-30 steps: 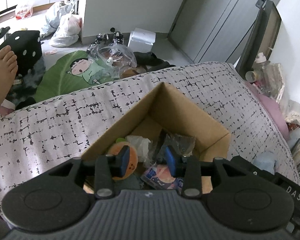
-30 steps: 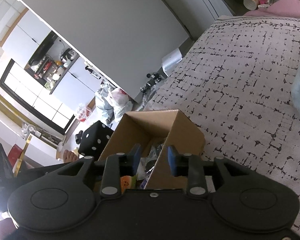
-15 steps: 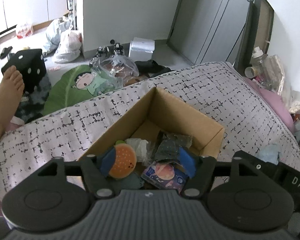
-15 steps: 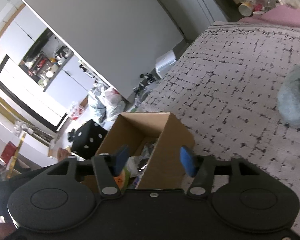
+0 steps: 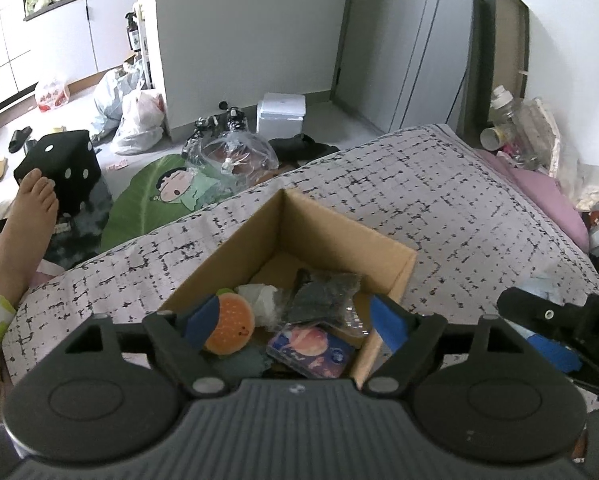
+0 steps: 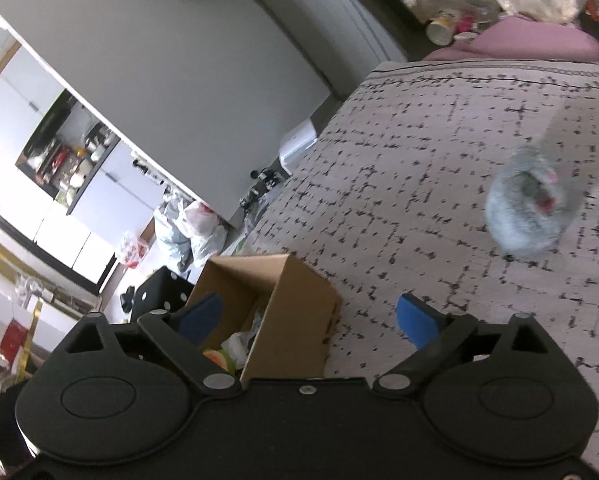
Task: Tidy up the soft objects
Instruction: 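Move the right gripper to the grey fluffy ball while the left gripper approaches the light blue bag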
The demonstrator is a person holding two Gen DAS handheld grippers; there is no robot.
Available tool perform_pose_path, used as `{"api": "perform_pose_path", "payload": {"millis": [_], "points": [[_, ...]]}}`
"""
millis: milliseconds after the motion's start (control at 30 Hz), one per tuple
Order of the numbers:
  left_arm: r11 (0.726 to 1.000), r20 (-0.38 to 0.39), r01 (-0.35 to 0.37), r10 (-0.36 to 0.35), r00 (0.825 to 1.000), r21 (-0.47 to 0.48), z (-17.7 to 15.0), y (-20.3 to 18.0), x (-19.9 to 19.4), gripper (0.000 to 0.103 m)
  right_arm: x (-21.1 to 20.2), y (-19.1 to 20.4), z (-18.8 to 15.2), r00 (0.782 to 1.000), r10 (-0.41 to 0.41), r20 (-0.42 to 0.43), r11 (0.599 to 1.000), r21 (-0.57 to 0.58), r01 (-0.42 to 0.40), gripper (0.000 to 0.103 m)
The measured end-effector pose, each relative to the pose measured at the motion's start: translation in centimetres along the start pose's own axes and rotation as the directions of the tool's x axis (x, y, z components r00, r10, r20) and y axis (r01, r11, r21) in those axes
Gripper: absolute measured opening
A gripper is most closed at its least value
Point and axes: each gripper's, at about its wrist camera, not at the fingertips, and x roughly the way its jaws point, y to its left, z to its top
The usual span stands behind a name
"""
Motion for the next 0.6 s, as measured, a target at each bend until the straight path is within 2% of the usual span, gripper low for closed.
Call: {"api": "perform_pose_path", "payload": {"millis": [200,400,600], "points": [[1.0,0.016,0.019,-0.02,1.0,0.021,-0.1,-2.4,-0.7,0.082,-1.4,-3.0,1.1,0.998,-0.058,0.023,0.995,0.081,0.056,0.098],[0.998,0.013,0.046,-0.046,0.999,0.042,-0.5,-5.2,-0.6,0.082,-2.6,-6.1,2.0,0.996,-0.075,0.048,0.98,0.19,0.064,0.098],[0.996,-0.009,0.074,-0.073,0.997,0.055,-1.2,-7.6,0.4,0.082,-3.0,-8.9,2.5,0.995,-0.089,0.038,0.957,0.279,0.075,0.098]]}}
